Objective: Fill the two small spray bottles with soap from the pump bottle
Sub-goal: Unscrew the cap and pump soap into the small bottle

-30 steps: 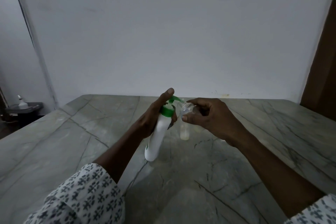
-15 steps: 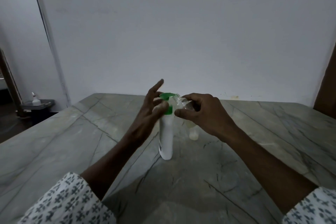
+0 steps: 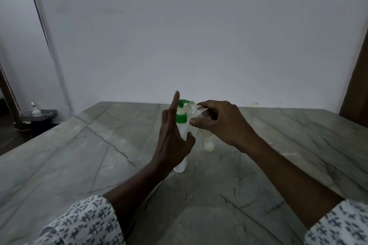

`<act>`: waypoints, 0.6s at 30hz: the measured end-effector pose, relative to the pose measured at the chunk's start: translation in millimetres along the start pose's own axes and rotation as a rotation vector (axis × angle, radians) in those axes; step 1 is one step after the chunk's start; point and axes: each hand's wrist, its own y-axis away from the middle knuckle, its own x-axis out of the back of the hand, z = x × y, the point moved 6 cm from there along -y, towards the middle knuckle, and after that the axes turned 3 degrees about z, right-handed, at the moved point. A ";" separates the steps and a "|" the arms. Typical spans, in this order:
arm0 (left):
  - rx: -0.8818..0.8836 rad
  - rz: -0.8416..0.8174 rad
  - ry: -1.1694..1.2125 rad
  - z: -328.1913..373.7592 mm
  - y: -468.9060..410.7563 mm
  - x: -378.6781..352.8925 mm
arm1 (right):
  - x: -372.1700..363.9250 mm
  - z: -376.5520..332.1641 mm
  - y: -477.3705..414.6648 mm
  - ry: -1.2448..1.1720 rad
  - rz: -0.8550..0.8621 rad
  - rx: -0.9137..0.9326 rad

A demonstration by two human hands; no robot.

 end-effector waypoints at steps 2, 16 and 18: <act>0.002 -0.020 -0.003 2.9 -1.7 -2.6 | 3.2 1.1 0.8 -0.009 0.010 -0.009; -0.004 -0.105 0.025 6.9 -15.2 -13.1 | 16.8 21.7 11.8 -0.036 0.002 0.001; -0.001 -0.114 0.025 7.0 -15.8 -12.6 | 14.9 22.0 10.9 -0.033 -0.001 0.001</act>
